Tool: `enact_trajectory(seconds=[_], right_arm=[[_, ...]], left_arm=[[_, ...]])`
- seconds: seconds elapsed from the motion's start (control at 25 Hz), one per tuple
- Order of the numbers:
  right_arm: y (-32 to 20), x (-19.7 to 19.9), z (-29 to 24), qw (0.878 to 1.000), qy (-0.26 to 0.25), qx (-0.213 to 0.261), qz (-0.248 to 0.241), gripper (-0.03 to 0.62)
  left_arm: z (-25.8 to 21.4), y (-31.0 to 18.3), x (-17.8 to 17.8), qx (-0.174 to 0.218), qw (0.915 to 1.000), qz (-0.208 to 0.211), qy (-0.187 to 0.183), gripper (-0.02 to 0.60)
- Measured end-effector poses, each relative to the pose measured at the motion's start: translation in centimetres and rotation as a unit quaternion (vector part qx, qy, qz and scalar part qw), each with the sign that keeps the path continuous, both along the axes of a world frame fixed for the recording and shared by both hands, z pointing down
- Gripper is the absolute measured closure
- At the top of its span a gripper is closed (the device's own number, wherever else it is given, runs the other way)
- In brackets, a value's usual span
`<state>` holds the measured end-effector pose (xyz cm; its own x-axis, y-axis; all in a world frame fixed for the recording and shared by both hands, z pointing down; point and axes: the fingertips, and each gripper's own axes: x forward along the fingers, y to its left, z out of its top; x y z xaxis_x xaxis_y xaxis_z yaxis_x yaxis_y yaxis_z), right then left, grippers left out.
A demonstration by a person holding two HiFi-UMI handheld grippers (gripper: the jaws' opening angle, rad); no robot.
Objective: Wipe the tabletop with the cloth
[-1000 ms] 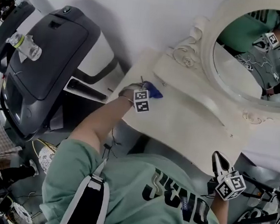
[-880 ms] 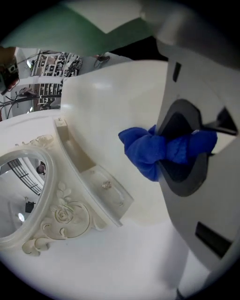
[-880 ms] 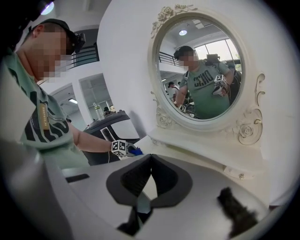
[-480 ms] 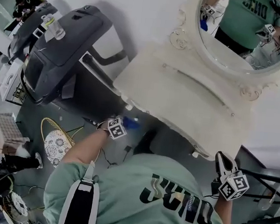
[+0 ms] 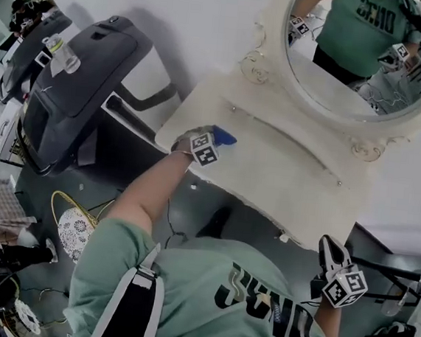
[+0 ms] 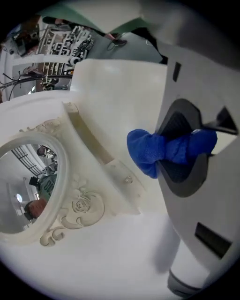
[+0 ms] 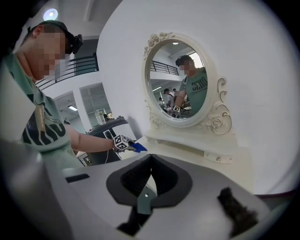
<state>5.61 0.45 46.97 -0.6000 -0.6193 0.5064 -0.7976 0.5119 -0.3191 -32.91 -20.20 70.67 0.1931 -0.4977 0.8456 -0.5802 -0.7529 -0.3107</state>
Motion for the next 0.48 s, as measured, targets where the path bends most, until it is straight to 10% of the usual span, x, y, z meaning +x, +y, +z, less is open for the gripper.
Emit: enact_trajectory(seconds=[0.24, 0.48], right_arm=[[-7.1, -2.6, 0.5, 0.999, 0.021, -0.027, 0.024, 0.582], [-10.2, -4.2, 1.3, 0.998, 0.036, -0.05, 0.021, 0.582]], left_arm=[[3.6, -11.5, -0.4, -0.011, 0.9996, 0.018, -0.019, 0.485], [4.5, -12.6, 0.1, -0.01, 0.9985, 0.053, -0.004, 0.483]])
